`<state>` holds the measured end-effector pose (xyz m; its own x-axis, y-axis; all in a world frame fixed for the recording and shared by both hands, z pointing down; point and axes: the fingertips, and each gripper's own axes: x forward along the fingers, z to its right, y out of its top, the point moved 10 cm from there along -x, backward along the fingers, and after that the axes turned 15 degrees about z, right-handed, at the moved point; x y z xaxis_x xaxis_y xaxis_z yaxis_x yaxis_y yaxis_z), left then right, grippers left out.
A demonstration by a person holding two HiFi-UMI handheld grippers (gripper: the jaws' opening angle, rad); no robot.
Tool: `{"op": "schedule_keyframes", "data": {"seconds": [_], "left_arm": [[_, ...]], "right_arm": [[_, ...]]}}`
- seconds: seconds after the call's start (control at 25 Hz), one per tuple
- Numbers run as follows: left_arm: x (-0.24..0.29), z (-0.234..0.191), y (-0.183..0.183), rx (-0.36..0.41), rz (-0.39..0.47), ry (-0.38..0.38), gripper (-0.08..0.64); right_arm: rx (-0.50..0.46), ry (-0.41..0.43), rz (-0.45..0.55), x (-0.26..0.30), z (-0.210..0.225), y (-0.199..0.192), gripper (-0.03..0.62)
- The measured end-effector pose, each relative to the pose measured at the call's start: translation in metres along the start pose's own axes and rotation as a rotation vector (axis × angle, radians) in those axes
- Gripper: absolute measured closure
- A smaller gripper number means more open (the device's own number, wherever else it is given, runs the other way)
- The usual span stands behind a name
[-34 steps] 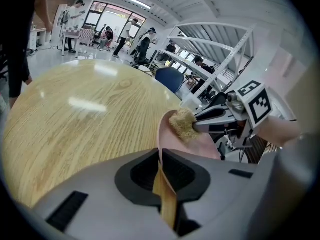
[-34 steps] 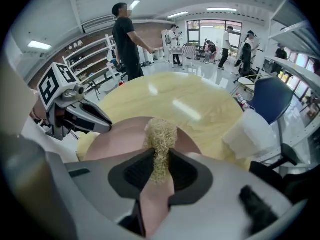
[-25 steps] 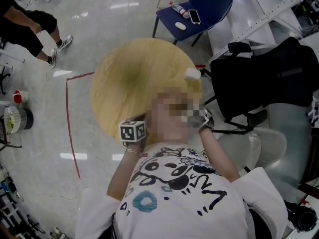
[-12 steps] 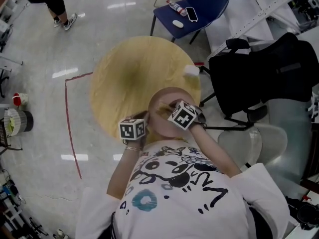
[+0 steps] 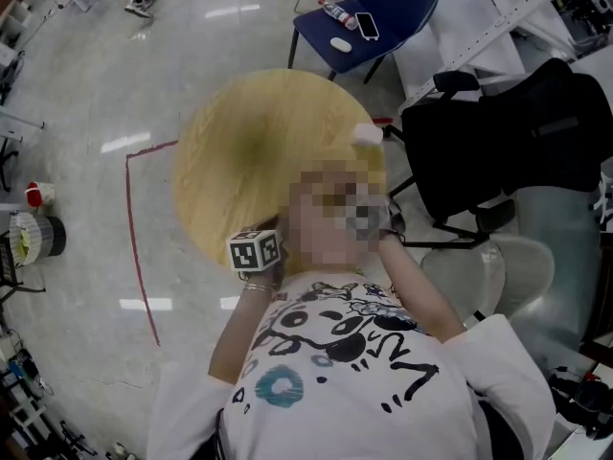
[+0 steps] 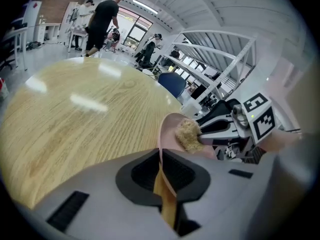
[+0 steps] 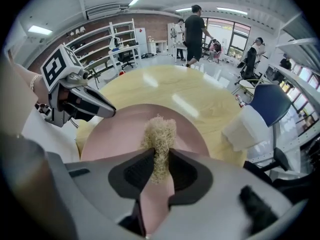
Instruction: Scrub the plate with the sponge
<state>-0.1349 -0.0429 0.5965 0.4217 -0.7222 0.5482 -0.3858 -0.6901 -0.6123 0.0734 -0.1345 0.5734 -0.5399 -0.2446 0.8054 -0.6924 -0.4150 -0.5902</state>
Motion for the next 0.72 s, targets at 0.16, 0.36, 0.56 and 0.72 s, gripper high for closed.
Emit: {"op": "schedule_keyframes", "data": {"seconds": [0.16,0.36,0.56,0.72], "left_arm": [[-0.003,-0.003,-0.003,-0.057,0.033,0.016,0.531],[-0.003,-0.001,-0.004,-0.071,0.052,0.036,0.532],[-0.003,0.0,-0.005,-0.061,0.074,0.057,0.532],[-0.002,0.002,-0.006,-0.063,0.081,0.067,0.532]], "right_arm": [[0.005,-0.043,-0.036,-0.015,0.01,-0.013,0.495],[0.013,-0.057,-0.061,-0.032,0.007,-0.033,0.495],[0.033,-0.061,-0.057,-0.041,-0.006,-0.048,0.495],[0.047,-0.058,-0.055,-0.046,-0.012,-0.054,0.495]]}}
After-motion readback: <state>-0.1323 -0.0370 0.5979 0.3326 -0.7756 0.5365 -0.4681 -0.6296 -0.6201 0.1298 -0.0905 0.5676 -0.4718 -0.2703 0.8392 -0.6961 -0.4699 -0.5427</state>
